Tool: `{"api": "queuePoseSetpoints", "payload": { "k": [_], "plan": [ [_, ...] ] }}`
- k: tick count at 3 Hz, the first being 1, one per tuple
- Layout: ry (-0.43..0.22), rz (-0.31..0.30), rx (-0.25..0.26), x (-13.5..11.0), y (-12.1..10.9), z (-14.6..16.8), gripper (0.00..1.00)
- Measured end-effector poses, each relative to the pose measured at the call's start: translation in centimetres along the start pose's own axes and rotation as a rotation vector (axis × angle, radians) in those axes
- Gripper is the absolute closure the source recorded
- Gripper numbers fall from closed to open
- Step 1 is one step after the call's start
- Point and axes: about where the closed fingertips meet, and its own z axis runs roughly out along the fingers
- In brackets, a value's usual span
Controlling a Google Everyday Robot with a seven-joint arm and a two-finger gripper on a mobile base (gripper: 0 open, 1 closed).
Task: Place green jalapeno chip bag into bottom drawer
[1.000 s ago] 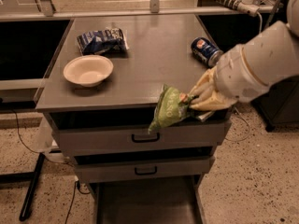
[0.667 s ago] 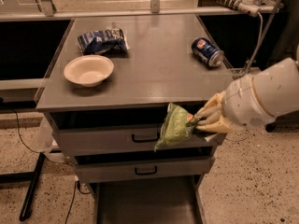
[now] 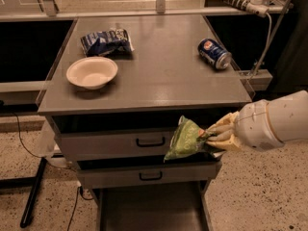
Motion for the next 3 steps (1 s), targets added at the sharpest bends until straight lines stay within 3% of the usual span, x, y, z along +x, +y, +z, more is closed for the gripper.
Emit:
{"api": "queuePoseSetpoints", "payload": {
  "k": [1,2,3],
  "plan": [
    [-0.011,0.054,-0.023,2.3,-0.2,4.3,1.00],
    [-0.025,0.109,-0.046,6.5,1.5,11.4,1.00],
    [-0.063,0.144,-0.023,10.3,3.8,16.9,1.00]
  ]
}}
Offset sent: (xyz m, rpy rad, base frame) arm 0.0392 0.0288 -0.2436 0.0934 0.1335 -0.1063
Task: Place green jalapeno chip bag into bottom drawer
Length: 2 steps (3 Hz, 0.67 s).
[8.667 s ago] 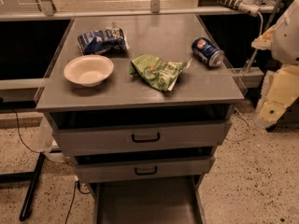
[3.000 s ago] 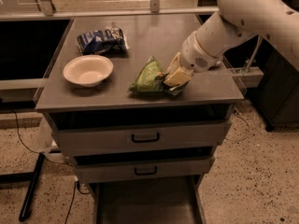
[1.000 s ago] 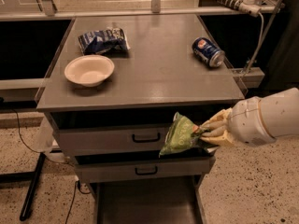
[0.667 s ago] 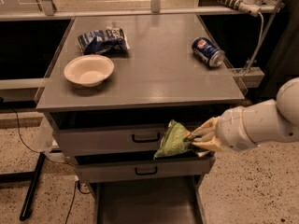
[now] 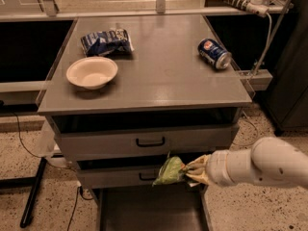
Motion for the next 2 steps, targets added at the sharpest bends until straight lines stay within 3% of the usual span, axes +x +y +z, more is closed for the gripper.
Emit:
{"api": "queuePoseSetpoints", "payload": {
  "k": [1,2],
  "plan": [
    [-0.033,-0.008,0.030,4.0,2.4,3.1,1.00],
    [-0.045,-0.009,-0.005,8.2,4.7,7.0,1.00]
  ]
}}
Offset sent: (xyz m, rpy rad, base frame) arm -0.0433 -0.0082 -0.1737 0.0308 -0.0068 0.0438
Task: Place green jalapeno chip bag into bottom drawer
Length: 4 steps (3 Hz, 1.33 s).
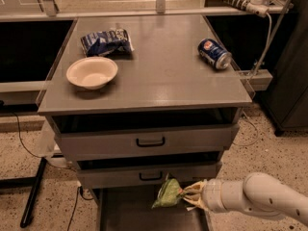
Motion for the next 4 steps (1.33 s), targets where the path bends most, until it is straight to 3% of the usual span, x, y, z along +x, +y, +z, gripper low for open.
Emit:
{"api": "queuePoseSetpoints", "payload": {
  "k": [1,2,3,4],
  "plan": [
    [-0.003,0.013,-0.009,0.4,0.1,0.6,1.00],
    [0.035,0.032,-0.022,3.9,-0.9,4.0,1.00],
    [0.056,0.074,-0.044,9.5,-1.5,8.2,1.00],
    [0.045,0.081,-0.042,13.8,-1.5,12.0,1.00]
  ]
}}
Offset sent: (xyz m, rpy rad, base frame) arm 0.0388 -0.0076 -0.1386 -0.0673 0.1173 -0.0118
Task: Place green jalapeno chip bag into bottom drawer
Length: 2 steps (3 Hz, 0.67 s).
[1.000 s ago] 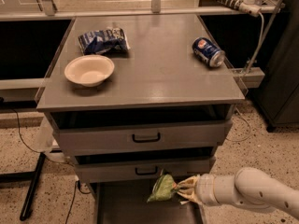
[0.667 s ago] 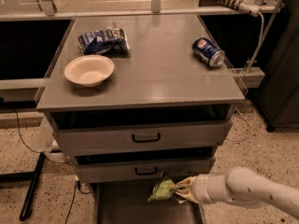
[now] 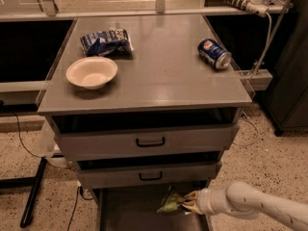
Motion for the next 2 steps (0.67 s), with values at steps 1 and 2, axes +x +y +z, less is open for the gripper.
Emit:
{"api": "queuePoseSetpoints", "payload": {
  "k": [1,2],
  "plan": [
    [0.007,-0.037,-0.003,2.7,0.8,4.3,1.00],
    [0.028,-0.084,0.002,5.1,2.0,8.3,1.00]
  ]
}}
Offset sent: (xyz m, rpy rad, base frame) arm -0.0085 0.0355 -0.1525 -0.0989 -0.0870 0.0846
